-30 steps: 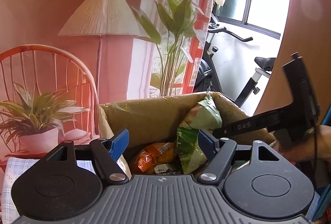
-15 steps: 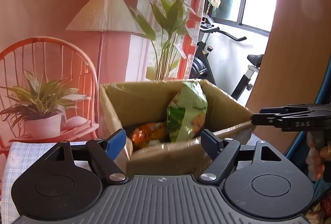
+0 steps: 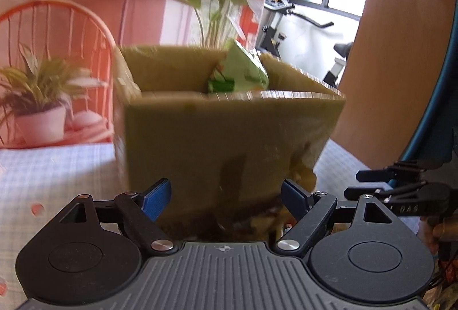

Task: Organize snacks
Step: 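Withdraw both tools from the box toward the wafer bars on the tablecloth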

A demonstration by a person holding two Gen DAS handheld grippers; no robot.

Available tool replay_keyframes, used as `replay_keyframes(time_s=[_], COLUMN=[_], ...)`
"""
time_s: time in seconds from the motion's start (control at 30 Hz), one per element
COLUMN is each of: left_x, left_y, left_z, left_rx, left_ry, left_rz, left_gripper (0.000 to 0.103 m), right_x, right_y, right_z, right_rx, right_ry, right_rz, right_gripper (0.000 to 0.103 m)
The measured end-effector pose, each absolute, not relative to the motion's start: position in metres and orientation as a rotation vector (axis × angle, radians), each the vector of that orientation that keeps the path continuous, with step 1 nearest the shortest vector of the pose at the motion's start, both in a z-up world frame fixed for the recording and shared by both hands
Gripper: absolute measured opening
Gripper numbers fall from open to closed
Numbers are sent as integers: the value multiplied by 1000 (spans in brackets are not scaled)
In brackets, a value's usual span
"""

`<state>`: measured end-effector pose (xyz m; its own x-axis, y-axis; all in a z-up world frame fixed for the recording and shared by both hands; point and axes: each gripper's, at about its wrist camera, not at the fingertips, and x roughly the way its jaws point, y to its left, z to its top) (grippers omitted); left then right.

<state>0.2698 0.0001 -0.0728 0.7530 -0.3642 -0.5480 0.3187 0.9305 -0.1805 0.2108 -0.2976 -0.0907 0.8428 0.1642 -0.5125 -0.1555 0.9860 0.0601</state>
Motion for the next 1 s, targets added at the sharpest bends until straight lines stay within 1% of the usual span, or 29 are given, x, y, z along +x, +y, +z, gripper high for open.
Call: replay_keyframes(time_s=[0.13, 0.23, 0.3, 0.43, 0.53, 0.6, 0.63, 0.8, 0.83, 0.9, 0.97, 1.0], left_x=[273, 274, 273, 277, 279, 279, 279, 277, 278, 279, 281, 282], left_y=[-13, -21, -25, -34, -44, -48, -51, -61, -63, -65, -68, -69], left_z=[-94, -108, -115, -127, -133, -137, -140, -155, -157, -162, -166, -168], left_rx=[-70, -57, -62, -63, -29, -21, -21, -4, -3, -4, -1, -1], left_ry=[653, 682, 695, 725, 738, 749, 754, 775, 779, 787, 792, 796], left_rz=[-401, -414, -423, -438, -450, -464, -469, -487, -492, -512, -522, -518], left_gripper=[86, 86, 86, 86, 86, 86, 86, 85, 83, 76, 64, 60], right_x=[206, 202, 200, 199, 198, 197, 196, 191, 191, 188, 188, 189], right_y=[-305, -311, -314, -318, -321, -321, -321, -319, -319, -321, -319, -317], right_z=[-128, -156, -172, -194, -201, -205, -206, -210, -210, -212, -212, -212], right_rx=[13, 39, 20, 22, 56, 75, 81, 67, 75, 91, 86, 77], right_ry=[598, 634, 654, 676, 658, 646, 640, 606, 598, 580, 573, 571], right_rz=[159, 146, 127, 114, 110, 112, 118, 126, 128, 125, 118, 115], right_gripper=[56, 65, 65, 65, 65, 62, 57, 55, 55, 54, 54, 54])
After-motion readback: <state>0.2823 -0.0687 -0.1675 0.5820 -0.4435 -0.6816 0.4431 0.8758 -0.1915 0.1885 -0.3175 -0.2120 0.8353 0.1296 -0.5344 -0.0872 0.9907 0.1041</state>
